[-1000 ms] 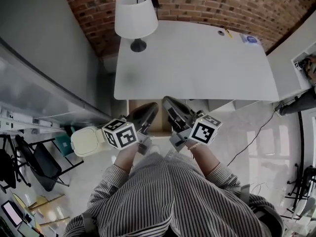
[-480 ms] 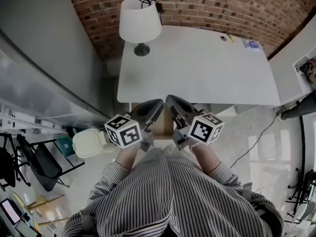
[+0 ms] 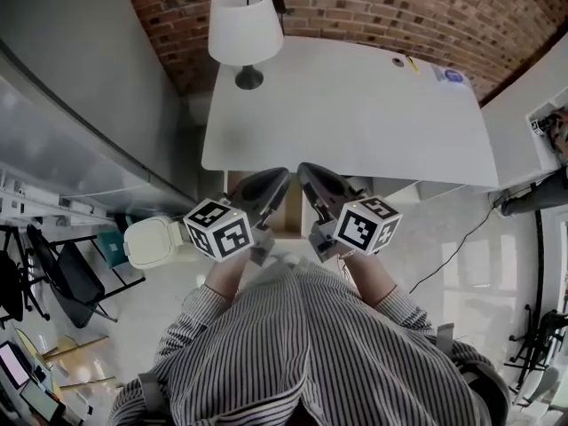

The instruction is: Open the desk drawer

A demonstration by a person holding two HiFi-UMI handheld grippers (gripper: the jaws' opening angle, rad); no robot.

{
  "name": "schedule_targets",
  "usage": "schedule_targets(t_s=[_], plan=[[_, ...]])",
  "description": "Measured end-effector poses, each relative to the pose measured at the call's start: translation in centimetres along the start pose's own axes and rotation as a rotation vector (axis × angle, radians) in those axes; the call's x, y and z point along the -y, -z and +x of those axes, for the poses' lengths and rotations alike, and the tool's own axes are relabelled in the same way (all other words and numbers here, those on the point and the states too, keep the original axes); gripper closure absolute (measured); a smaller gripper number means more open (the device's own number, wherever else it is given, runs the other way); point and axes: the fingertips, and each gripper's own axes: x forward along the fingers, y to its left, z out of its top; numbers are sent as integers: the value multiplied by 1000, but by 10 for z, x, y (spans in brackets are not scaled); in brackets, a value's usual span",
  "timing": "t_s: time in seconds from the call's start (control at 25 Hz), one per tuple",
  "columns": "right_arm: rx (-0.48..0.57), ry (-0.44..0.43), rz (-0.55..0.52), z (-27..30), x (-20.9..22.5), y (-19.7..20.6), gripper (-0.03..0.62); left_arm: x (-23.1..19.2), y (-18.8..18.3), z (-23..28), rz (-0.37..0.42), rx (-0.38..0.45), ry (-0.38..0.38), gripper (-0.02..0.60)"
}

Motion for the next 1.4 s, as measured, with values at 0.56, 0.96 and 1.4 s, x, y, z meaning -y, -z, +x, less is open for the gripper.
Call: schedule_targets(t_s=[0.56, 0.96, 1.4], plan=[[-72, -9, -90, -14, -7, 23, 577, 10, 18, -14, 51, 24, -104, 569], [-94, -52, -78, -14, -10, 29, 577, 11, 16, -14, 49, 37, -115, 569], [-91, -45, -92, -21, -6, 24, 577, 15, 15, -7, 39, 59, -111, 569]])
